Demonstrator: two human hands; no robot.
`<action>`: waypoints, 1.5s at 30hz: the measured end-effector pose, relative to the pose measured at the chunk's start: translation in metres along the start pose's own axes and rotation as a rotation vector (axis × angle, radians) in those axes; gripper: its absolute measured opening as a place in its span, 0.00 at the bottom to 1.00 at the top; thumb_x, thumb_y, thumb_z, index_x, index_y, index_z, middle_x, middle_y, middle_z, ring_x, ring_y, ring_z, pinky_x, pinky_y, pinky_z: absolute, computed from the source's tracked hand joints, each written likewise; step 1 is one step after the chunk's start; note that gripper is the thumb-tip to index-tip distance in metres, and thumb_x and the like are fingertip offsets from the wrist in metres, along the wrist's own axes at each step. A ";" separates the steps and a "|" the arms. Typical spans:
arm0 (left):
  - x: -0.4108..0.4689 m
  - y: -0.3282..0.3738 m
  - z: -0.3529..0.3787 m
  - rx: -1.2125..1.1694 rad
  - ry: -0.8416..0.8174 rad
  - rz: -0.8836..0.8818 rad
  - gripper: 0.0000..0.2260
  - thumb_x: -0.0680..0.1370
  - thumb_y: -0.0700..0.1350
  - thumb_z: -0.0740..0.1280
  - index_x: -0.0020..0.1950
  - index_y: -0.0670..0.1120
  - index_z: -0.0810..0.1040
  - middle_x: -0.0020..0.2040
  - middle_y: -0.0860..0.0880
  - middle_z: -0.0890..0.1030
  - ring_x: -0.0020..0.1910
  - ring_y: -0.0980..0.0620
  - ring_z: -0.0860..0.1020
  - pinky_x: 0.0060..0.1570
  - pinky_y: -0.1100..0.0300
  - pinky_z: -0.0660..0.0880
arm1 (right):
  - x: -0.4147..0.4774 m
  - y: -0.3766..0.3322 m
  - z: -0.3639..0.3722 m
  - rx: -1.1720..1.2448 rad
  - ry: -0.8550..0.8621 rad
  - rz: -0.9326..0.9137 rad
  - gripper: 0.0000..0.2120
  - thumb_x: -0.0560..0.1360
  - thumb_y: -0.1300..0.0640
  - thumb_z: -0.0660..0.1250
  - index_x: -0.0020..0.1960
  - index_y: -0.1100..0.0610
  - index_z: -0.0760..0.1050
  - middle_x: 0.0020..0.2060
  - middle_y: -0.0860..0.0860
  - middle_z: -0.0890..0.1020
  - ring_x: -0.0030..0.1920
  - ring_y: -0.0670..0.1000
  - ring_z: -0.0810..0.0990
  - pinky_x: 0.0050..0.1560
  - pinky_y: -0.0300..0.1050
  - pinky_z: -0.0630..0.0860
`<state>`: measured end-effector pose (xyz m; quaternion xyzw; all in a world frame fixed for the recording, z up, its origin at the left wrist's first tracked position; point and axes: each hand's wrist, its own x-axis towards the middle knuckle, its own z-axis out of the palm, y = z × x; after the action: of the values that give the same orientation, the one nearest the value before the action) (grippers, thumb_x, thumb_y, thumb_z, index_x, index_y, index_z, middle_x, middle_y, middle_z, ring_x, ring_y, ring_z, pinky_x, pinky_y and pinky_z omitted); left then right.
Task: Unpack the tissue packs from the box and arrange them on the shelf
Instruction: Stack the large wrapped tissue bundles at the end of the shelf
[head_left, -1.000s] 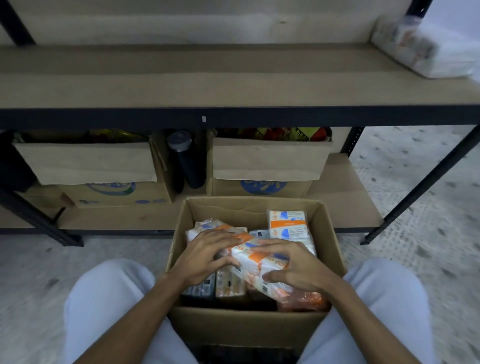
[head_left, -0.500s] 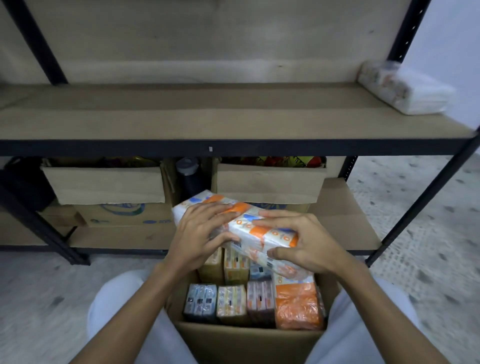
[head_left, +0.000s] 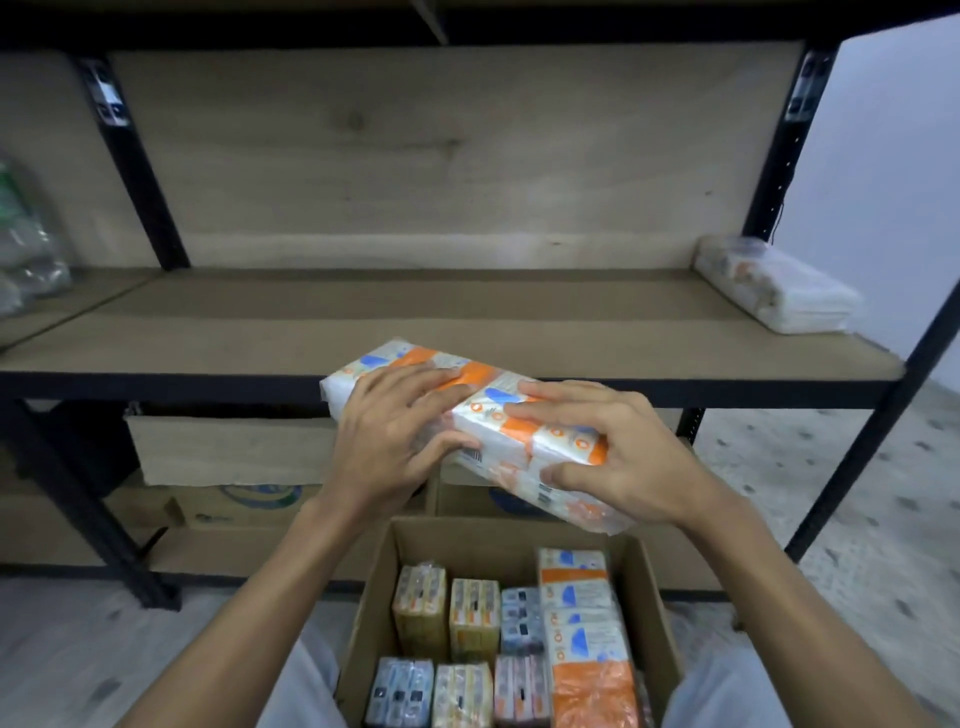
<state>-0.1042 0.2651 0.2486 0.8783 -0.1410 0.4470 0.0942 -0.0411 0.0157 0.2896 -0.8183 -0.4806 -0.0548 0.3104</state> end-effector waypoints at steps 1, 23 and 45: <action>0.009 -0.002 -0.001 0.005 0.007 0.005 0.23 0.77 0.63 0.61 0.60 0.49 0.81 0.61 0.50 0.80 0.61 0.49 0.76 0.62 0.53 0.68 | 0.006 0.000 -0.006 -0.002 0.022 -0.005 0.28 0.65 0.45 0.70 0.64 0.37 0.74 0.68 0.37 0.72 0.68 0.40 0.68 0.68 0.39 0.63; 0.095 -0.088 0.096 -0.078 -0.295 -0.139 0.25 0.77 0.65 0.55 0.71 0.56 0.70 0.71 0.55 0.71 0.72 0.55 0.64 0.72 0.63 0.48 | 0.123 0.095 -0.021 -0.160 -0.075 0.151 0.28 0.71 0.49 0.71 0.69 0.38 0.69 0.71 0.40 0.69 0.72 0.44 0.64 0.67 0.37 0.60; 0.087 -0.091 0.117 0.055 -0.434 -0.485 0.27 0.79 0.60 0.57 0.74 0.50 0.61 0.75 0.48 0.62 0.74 0.49 0.59 0.71 0.51 0.53 | 0.147 0.096 0.017 -0.562 0.102 0.451 0.29 0.73 0.39 0.60 0.73 0.38 0.59 0.75 0.44 0.62 0.74 0.55 0.59 0.60 0.62 0.66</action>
<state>0.0636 0.3030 0.2478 0.9634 0.0676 0.2173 0.1420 0.1122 0.1026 0.2898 -0.9533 -0.2381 -0.1559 0.1014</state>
